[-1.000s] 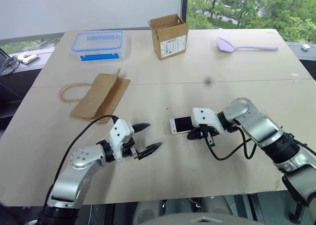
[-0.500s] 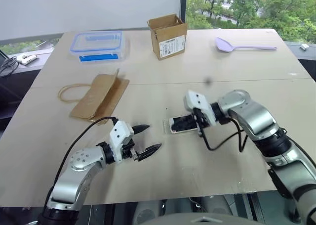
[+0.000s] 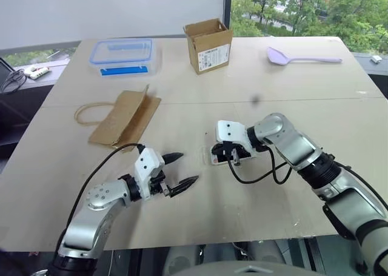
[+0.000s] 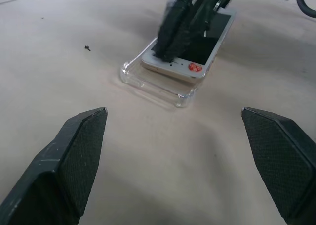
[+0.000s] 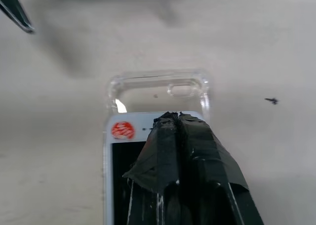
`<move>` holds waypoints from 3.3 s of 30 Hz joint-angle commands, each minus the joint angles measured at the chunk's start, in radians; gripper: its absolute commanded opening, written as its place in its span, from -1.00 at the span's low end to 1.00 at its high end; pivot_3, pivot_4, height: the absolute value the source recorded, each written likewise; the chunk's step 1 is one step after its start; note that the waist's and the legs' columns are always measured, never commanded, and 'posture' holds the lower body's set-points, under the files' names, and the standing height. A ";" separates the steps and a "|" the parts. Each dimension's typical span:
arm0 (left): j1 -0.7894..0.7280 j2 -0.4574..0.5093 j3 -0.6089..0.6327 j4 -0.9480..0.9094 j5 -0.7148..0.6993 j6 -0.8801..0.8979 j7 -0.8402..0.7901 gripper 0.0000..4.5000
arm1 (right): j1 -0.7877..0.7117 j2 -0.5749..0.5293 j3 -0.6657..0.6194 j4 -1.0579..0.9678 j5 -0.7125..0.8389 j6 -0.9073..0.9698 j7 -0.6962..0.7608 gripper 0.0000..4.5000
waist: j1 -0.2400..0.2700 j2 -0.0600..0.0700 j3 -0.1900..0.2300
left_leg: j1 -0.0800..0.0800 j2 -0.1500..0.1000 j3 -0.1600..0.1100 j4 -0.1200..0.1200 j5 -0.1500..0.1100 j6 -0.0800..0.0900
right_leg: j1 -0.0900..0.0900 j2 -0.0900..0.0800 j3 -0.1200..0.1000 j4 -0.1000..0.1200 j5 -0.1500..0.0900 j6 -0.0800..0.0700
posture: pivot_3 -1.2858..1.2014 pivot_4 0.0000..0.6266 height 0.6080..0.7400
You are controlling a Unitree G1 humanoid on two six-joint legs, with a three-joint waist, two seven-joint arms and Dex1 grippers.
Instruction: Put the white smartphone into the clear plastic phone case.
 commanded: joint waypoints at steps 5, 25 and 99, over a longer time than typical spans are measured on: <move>0.005 0.004 0.024 -0.039 -0.011 -0.017 0.007 1.00 | 0.061 0.020 -0.044 0.027 0.018 -0.017 -0.012 -0.96 | -0.002 0.000 -0.002 | 0.010 0.000 0.002 -0.004 0.000 0.000 | 0.008 0.000 0.002 0.000 -0.001 -0.001 | 0.03 -0.52 1.00; -0.021 0.025 0.022 -0.017 -0.017 -0.005 -0.033 1.00 | 0.077 -0.103 0.005 -0.091 -0.011 0.065 -0.001 -0.96 | -0.003 0.001 0.000 | -0.002 0.000 0.002 -0.009 0.000 0.000 | -0.005 0.000 0.001 -0.003 0.001 0.002 | 0.03 -0.52 1.00; -0.150 0.042 -0.053 0.080 0.002 0.067 -0.095 1.00 | 0.168 -0.056 -0.346 -0.417 0.281 0.227 -0.031 -0.96 | 0.000 0.002 -0.017 | -0.003 0.002 0.001 -0.025 0.002 -0.004 | -0.010 0.001 0.000 -0.011 -0.002 -0.003 | 0.03 -0.52 1.00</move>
